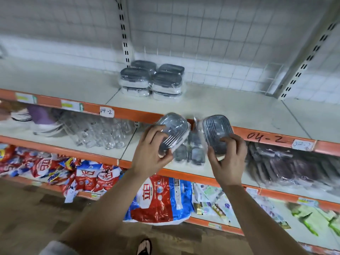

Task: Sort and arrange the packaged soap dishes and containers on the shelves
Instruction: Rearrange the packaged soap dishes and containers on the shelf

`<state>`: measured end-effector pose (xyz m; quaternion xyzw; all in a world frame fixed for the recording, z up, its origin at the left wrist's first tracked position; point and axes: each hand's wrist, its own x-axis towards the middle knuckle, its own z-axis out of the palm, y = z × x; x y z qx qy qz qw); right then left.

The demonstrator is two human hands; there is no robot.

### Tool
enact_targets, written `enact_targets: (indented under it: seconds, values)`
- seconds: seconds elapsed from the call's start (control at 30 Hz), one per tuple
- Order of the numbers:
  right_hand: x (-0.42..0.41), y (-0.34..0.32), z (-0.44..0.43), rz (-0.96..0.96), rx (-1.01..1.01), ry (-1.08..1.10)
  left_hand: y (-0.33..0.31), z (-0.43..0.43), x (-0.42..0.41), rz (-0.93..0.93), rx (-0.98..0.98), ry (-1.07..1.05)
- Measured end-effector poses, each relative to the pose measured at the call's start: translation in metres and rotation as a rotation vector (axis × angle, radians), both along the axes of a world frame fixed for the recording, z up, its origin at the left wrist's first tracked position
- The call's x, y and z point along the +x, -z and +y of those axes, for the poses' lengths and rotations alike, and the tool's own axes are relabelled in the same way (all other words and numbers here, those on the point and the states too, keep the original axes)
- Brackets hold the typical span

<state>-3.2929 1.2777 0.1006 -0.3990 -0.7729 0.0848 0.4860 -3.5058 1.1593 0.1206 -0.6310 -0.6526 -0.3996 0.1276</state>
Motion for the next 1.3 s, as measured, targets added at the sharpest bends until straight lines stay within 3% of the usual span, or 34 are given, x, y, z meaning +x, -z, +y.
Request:
enact_targets:
  seconds: [0.23,0.53,0.7,1.1,1.2,1.3]
  values:
    - [-0.039,-0.032,0.067,-0.167,0.012,-0.006,-0.033,0.036,-0.050,0.036,-0.034,-0.047]
    - [-0.098,-0.057,0.122,-0.339,-0.183,-0.026,-0.074,0.109,-0.114,0.021,-0.035,-0.009]
    - [-0.126,-0.060,0.144,-0.309,-0.238,0.047,-0.097,0.154,-0.148,0.031,-0.073,0.041]
    - [-0.146,-0.048,0.176,-0.389,-0.150,0.122,-0.129,0.275,-0.216,-0.020,-0.156,0.163]
    - [-0.147,-0.049,0.177,-0.396,-0.162,0.134,-0.126,0.297,-0.229,0.126,-0.279,0.210]
    - [-0.146,-0.049,0.179,-0.386,-0.186,0.128,-0.124,0.309,-0.238,0.261,-0.345,0.121]
